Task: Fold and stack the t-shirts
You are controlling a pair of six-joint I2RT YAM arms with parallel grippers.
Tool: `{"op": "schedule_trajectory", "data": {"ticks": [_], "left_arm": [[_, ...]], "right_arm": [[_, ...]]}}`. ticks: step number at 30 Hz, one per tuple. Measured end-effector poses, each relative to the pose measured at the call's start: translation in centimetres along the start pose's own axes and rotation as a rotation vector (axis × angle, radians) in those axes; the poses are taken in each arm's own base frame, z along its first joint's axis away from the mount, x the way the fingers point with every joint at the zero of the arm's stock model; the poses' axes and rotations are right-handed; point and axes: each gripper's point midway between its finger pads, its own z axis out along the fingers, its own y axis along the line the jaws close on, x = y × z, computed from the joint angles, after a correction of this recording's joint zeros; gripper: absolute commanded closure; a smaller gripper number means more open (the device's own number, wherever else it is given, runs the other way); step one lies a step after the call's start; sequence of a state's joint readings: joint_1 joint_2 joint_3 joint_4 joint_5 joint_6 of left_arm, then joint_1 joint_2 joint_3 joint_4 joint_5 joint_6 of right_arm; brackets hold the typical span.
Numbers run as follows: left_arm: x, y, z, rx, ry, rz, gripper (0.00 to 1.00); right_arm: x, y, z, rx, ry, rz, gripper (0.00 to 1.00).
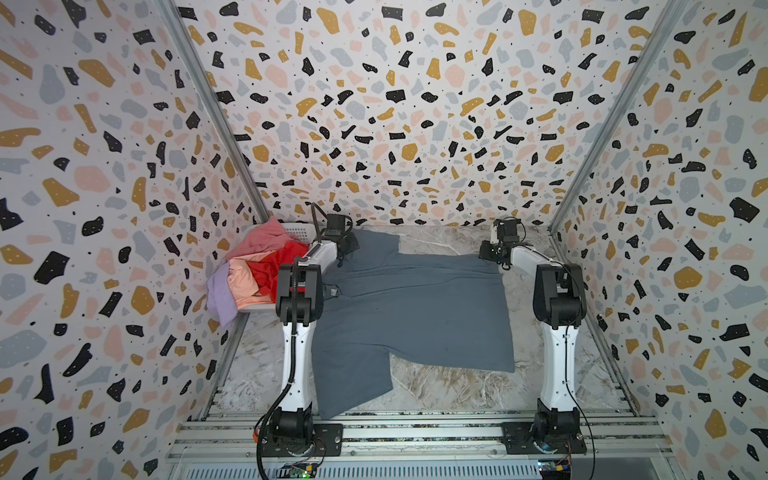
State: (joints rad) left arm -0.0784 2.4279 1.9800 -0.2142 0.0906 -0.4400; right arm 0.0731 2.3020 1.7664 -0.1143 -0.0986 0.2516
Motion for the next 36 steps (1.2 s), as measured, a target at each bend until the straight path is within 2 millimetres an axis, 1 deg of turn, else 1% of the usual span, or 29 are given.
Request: {"op": "schedule_trajectory", "data": {"ticks": [5,8,10,12,15,19,20,22,24,25,26,29,31,33,36], "left_arm": [[-4.8,-1.9,-4.5,0.06,-0.123,0.018,1.0],[-6.9,-2.6,-6.6,0.089,-0.184,0.031,1.0],[-7.4,-2.7,-7.3,0.098,-0.203,0.039,1.0],[-7.4,-2.4,-7.4,0.102,-0.203,0.045,1.0],[-6.2,-1.5,-7.1,0.101,-0.175,0.049,1.0],[-4.2,0.0,-6.5,0.094,-0.122,0.051,1.0],[-3.8,0.2,-6.4,0.095,-0.113,0.052,1.0],[-3.5,0.3,-6.4,0.102,-0.102,0.059,1.0],[-3.5,0.2,-6.4,0.108,-0.102,0.061,1.0],[-3.6,0.1,-6.5,0.114,-0.103,0.063,1.0],[-3.6,0.0,-6.5,0.12,-0.103,0.063,1.0],[-3.5,-0.2,-6.5,0.132,-0.1,0.063,1.0],[-3.5,-0.3,-6.5,0.139,-0.098,0.062,1.0],[-3.5,-0.5,-6.5,0.147,-0.097,0.062,1.0],[-3.4,-0.6,-6.6,0.152,-0.094,0.061,1.0]], "right_arm": [[-4.1,1.0,-4.2,-0.017,-0.118,-0.013,1.0],[-5.9,1.4,-6.5,-0.027,-0.178,-0.018,1.0],[-6.5,1.5,-7.4,-0.031,-0.204,-0.019,1.0],[-6.6,1.5,-7.9,-0.032,-0.215,-0.019,1.0],[-6.0,1.2,-8.1,-0.028,-0.208,-0.017,1.0],[-4.4,0.7,-7.7,-0.026,-0.177,-0.014,1.0],[-4.1,0.6,-7.6,-0.028,-0.171,-0.015,0.98],[-3.9,0.8,-7.5,-0.041,-0.163,-0.013,0.8],[-4.1,1.1,-7.6,-0.053,-0.168,-0.026,0.62],[-4.3,1.3,-7.4,-0.06,-0.169,-0.029,0.56],[-4.6,1.5,-7.1,-0.065,-0.173,-0.031,0.56],[-5.8,2.2,-5.2,-0.074,-0.188,-0.052,0.52],[-5.8,2.9,-3.3,-0.08,-0.179,-0.068,0.48],[-5.0,3.5,-1.3,-0.084,-0.151,-0.089,0.48],[-2.8,3.7,1.2,-0.08,-0.09,-0.118,0.47]]}}
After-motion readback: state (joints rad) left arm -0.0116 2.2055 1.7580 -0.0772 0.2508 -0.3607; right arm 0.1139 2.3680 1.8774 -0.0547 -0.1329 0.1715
